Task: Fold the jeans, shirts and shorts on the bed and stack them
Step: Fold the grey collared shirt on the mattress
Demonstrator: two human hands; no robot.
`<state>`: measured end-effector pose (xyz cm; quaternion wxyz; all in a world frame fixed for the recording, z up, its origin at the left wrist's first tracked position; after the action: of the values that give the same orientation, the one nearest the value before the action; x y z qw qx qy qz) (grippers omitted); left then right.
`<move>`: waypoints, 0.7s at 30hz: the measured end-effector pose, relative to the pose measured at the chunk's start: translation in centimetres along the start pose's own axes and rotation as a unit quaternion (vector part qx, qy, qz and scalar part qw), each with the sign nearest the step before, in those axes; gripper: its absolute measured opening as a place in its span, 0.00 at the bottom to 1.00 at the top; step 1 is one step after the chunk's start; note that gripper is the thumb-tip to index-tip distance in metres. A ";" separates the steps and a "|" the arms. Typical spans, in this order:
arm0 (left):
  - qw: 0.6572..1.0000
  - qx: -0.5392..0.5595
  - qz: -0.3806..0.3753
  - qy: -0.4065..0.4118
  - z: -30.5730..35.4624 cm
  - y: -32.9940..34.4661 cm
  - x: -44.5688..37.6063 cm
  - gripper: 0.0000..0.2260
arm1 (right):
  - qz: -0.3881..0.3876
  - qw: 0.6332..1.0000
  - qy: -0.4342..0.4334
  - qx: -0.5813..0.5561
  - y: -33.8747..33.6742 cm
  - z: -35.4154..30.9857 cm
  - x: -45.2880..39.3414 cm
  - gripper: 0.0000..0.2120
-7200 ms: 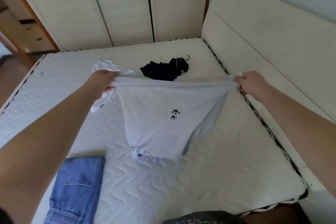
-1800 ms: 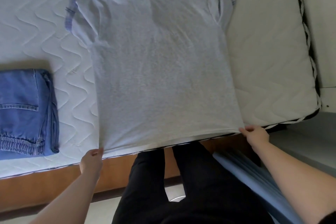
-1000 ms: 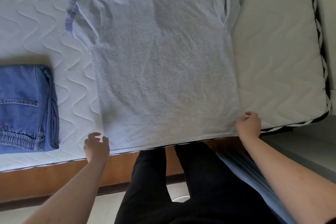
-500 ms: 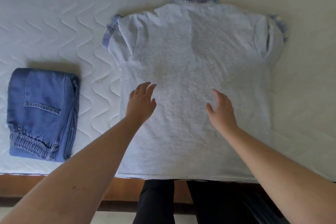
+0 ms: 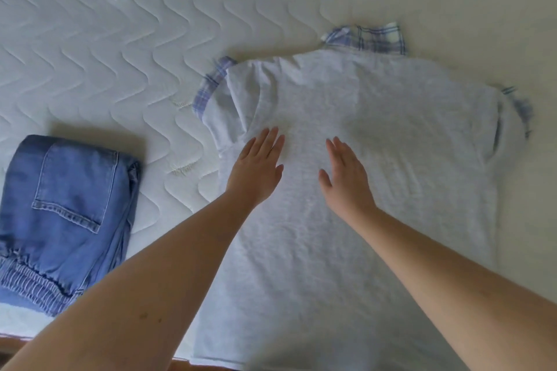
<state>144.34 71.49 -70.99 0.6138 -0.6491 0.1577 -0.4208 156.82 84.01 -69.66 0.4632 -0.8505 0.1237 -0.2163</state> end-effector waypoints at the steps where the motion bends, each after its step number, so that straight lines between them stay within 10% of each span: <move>1: 1.000 -0.003 0.007 0.005 -0.1 0.0 -0.9 0.28 | 0.003 1.000 -0.009 0.005 -0.2 -0.3 -1.5 0.29; 21: 0.997 0.016 0.069 0.006 -2.8 4.0 -8.5 0.28 | 0.050 0.966 -0.102 0.234 2.8 1.0 -19.2 0.29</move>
<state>138.43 74.95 -78.00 0.6508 -0.6242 0.1987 -0.3838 140.47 91.14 -77.38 0.6697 -0.7287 0.0640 -0.1276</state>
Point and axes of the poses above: each hand's wrist, its own x-axis away from the middle knuckle, its own y-axis out of the palm, z = x × y, the point moved 7 cm from there along -x, towards the middle knuckle, and after that the axes turned 8 degrees about -y, right-handed, at the moved point
